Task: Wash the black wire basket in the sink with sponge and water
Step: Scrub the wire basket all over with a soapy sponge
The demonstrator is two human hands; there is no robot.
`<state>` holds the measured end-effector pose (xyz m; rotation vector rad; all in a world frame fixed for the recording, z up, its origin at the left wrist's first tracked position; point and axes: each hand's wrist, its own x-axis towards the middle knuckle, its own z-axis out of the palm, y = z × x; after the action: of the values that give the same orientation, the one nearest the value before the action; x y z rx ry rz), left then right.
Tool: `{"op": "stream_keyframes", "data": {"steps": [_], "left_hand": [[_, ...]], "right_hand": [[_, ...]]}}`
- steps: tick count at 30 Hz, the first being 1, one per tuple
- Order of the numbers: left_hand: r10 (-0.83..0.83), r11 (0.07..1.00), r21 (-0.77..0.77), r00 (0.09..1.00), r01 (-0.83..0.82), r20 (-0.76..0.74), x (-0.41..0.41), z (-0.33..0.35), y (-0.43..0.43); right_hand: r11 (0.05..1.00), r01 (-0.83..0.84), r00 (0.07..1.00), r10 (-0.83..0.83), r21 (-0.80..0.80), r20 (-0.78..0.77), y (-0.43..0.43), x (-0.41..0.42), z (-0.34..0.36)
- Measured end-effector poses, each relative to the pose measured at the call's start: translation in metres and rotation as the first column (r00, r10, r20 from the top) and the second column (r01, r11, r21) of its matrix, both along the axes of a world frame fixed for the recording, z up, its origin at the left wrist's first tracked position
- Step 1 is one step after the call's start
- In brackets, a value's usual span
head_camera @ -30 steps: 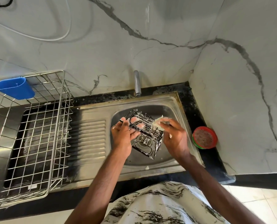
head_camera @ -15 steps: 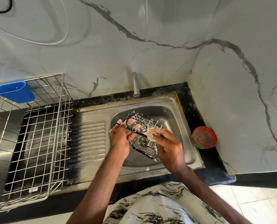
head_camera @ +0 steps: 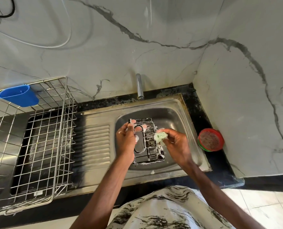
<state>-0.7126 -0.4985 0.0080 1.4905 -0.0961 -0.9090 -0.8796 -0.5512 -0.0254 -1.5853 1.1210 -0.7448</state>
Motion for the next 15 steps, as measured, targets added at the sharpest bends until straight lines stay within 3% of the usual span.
{"op": "stream_keyframes", "data": {"steps": [4, 7, 15], "left_hand": [[0.032, 0.999, -0.008, 0.997, -0.031, 0.069, -0.001, -0.004, 0.002], [0.045, 0.999, -0.018, 0.998, -0.045, 0.031, 0.008, -0.002, 0.004], [0.060, 0.996, -0.049, 0.982, -0.070, -0.180, 0.022, -0.008, 0.005]], "right_hand": [[0.995, 0.049, 0.997, -0.054, 0.087, 0.062, 0.002, 0.000, 0.001], [0.994, 0.052, 0.996, -0.059, 0.091, 0.068, -0.001, -0.003, 0.003], [0.969, 0.181, 0.975, -0.199, -0.168, -0.098, 0.006, 0.013, 0.015]]}}
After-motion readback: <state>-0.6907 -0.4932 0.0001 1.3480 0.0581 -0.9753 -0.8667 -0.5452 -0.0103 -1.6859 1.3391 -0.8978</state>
